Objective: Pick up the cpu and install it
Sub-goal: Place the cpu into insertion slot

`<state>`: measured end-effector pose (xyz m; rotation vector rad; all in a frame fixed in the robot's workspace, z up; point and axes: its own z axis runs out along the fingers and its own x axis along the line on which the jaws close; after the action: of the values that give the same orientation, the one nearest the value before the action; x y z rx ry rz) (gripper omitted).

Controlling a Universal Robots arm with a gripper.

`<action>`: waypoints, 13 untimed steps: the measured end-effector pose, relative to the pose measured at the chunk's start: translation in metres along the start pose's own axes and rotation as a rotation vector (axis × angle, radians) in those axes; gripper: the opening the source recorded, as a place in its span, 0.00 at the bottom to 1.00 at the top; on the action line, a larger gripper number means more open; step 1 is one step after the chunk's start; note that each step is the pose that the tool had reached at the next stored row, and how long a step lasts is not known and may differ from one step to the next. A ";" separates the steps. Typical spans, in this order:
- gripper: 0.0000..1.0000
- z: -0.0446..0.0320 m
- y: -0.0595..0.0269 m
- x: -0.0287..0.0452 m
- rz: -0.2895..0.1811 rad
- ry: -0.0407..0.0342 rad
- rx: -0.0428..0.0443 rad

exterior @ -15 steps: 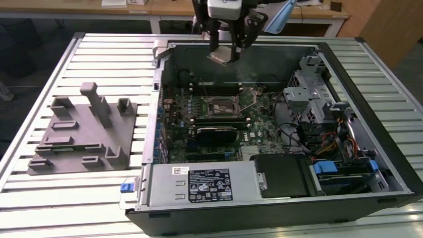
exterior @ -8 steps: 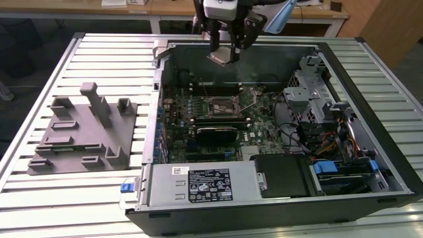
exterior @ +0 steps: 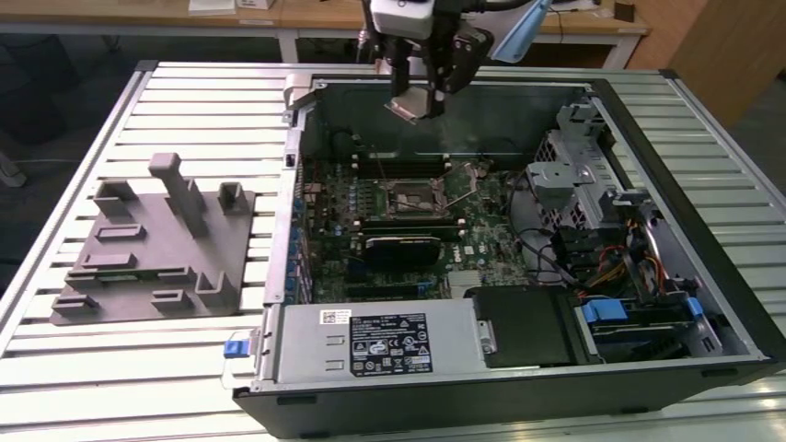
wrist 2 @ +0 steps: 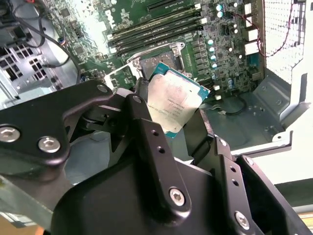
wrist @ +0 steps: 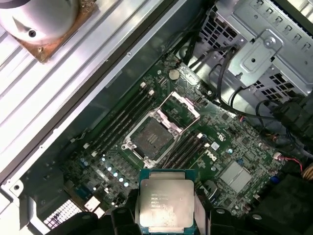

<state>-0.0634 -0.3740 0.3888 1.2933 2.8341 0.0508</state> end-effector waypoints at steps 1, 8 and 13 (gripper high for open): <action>0.53 0.0002 0.0000 0.0000 0.013 -0.0005 0.0001; 0.53 0.0011 0.0000 0.0000 0.115 -0.0047 0.0013; 0.53 0.0016 0.0000 0.0000 0.186 -0.0076 0.0020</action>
<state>-0.0634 -0.3740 0.3873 1.5502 2.6989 0.0465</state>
